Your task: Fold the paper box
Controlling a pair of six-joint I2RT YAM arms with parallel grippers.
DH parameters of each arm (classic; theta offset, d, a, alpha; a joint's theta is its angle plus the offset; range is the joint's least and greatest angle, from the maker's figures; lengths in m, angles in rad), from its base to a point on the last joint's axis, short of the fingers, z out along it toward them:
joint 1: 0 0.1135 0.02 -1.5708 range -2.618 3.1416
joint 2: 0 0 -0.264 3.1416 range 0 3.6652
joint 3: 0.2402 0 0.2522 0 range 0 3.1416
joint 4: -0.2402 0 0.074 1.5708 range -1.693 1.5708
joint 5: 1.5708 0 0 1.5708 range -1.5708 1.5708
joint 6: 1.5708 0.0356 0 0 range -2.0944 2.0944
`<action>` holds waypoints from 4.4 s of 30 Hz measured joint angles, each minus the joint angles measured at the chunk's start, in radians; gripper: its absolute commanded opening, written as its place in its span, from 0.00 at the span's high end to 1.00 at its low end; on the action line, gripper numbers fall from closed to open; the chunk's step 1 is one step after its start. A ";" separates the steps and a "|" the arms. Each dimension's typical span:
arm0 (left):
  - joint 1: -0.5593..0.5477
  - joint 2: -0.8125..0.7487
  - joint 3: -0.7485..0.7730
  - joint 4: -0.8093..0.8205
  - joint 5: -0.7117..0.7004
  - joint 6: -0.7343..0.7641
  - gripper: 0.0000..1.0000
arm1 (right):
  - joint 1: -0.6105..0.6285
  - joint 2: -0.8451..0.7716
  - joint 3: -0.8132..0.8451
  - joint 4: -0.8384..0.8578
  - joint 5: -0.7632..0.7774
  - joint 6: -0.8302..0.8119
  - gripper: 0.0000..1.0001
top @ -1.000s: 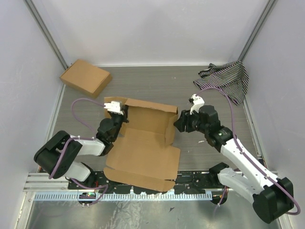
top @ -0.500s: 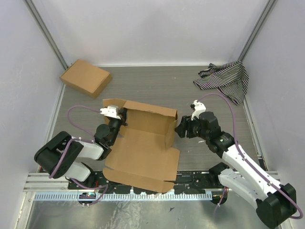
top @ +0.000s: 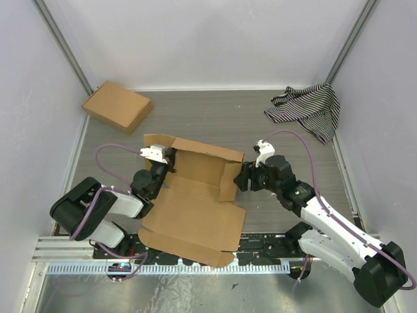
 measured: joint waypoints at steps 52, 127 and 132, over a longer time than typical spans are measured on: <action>-0.054 -0.088 0.071 -0.140 0.019 0.075 1.00 | 0.280 0.263 0.218 -0.169 0.593 0.245 0.25; 0.207 -0.447 0.483 -1.313 -0.256 -0.246 0.39 | -0.049 0.435 0.239 -0.065 0.650 0.096 0.99; 0.243 -0.336 0.422 -1.296 -0.174 -0.286 0.41 | -0.091 0.481 0.266 -0.040 0.504 0.031 0.99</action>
